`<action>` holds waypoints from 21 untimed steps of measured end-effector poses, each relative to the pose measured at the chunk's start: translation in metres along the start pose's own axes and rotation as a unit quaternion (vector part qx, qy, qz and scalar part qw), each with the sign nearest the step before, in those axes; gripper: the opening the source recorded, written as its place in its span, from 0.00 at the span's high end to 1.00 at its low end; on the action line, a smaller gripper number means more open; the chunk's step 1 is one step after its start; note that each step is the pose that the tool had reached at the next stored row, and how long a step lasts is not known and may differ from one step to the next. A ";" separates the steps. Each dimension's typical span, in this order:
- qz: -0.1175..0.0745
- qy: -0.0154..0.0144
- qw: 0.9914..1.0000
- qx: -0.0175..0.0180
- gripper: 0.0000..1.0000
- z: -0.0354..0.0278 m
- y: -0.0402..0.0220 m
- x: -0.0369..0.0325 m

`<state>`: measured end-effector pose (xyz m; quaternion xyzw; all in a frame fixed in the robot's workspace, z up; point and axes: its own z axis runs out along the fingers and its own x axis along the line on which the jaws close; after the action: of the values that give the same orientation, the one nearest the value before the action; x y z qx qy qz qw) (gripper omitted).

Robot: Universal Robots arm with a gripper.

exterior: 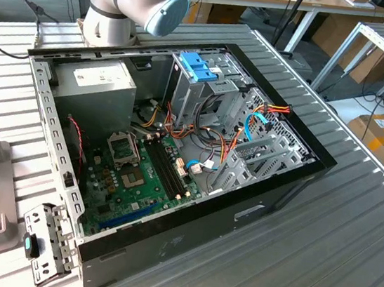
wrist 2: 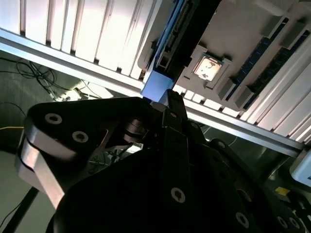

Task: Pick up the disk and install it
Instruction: 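Pick up the disk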

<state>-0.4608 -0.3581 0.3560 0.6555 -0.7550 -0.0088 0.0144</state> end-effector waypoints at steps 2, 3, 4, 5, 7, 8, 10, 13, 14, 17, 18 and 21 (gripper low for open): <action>-0.012 -0.001 1.000 0.002 0.89 0.0000 0.0000 0.0000; -0.016 -0.001 1.000 0.003 0.89 0.0000 0.0001 -0.0001; -0.019 -0.002 1.000 0.003 0.89 0.0000 0.0000 -0.0001; -0.021 -0.002 1.000 0.003 0.89 0.0000 0.0000 -0.0001; -0.021 -0.002 1.000 0.003 0.89 0.0000 0.0000 -0.0001; -0.021 -0.002 1.000 0.003 0.89 0.0000 0.0000 -0.0001; -0.021 -0.004 1.000 0.004 0.89 0.0000 0.0001 0.0001; -0.021 -0.012 1.000 0.006 0.89 -0.0001 0.0001 -0.0001; -0.021 -0.012 1.000 0.006 0.89 -0.0001 0.0001 -0.0001; -0.027 -0.012 1.000 0.006 0.89 0.0001 -0.0001 -0.0001; -0.034 -0.012 0.999 0.006 0.89 0.0003 -0.0002 -0.0001; -0.059 -0.011 0.998 0.006 0.89 0.0005 -0.0004 -0.0001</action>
<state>-0.4604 -0.3580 0.3556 0.6991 -0.7149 -0.0122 0.0018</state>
